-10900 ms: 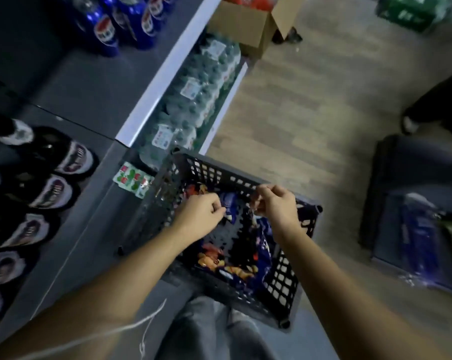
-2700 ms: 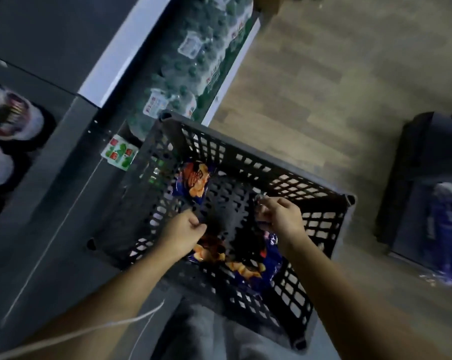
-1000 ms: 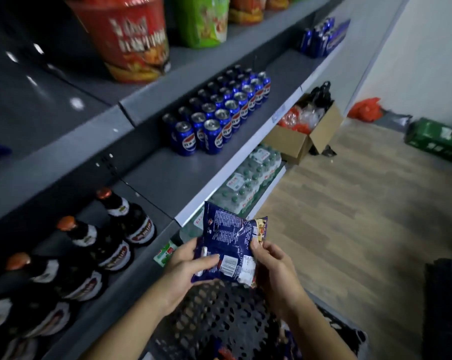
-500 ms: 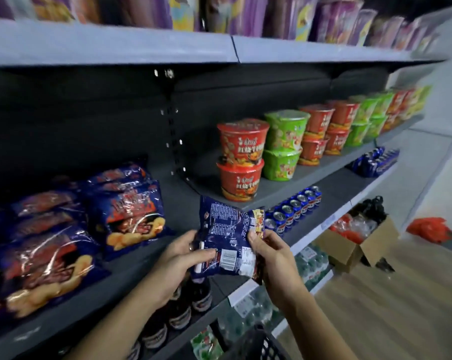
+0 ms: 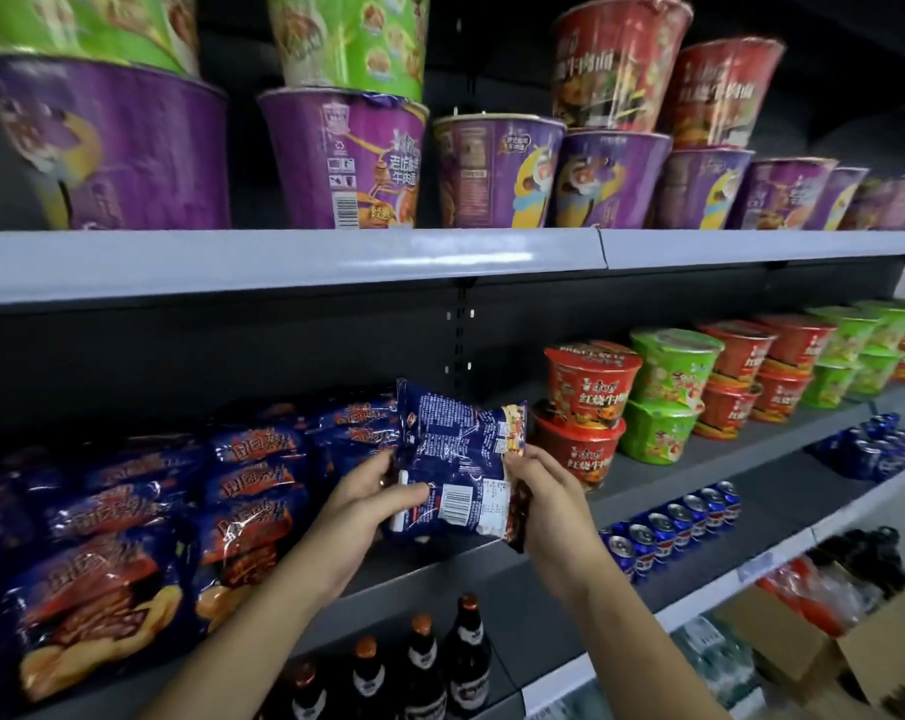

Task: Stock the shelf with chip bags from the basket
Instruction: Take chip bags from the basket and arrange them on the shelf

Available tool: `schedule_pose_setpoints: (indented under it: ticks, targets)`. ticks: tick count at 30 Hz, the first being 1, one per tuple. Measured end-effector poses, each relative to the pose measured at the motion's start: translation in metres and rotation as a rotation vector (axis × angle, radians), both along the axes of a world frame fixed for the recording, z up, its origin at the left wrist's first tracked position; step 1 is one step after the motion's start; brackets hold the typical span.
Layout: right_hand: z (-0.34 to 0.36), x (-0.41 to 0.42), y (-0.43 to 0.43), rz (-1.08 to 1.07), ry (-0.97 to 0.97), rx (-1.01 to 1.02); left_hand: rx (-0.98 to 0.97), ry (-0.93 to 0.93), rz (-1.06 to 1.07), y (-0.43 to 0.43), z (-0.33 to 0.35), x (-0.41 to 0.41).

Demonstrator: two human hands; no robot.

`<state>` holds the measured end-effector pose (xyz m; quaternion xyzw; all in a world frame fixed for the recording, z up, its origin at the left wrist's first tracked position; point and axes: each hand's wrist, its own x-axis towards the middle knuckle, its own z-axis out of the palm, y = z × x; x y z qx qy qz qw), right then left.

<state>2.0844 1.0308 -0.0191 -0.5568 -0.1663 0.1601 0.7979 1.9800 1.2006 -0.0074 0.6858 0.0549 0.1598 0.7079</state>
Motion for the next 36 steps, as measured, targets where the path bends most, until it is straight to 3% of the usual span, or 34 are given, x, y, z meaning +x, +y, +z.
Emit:
schedule_pose_setpoints:
  ticks: [6,14,22,28,32,36]
  targets:
    - [0.006,0.002,0.004,-0.012,-0.024,-0.039,0.009,-0.02,0.032,0.003,0.005,0.001]
    - [0.007,-0.001,0.0,-0.04,0.033,0.064,-0.003,-0.032,0.093,-0.004,0.009,0.004]
    - [0.004,0.001,-0.008,-0.089,0.053,0.133,0.12,-0.066,0.149,-0.002,0.031,0.0]
    - [0.011,0.001,-0.023,0.003,-0.059,-0.037,0.26,-0.033,0.135,0.008,0.056,0.002]
    - [0.012,-0.011,-0.021,0.096,-0.039,-0.035,0.217,-0.068,0.228,0.005,0.057,0.008]
    - [0.013,-0.017,-0.02,0.043,-0.093,-0.036,0.222,-0.091,0.327,-0.002,0.05,0.007]
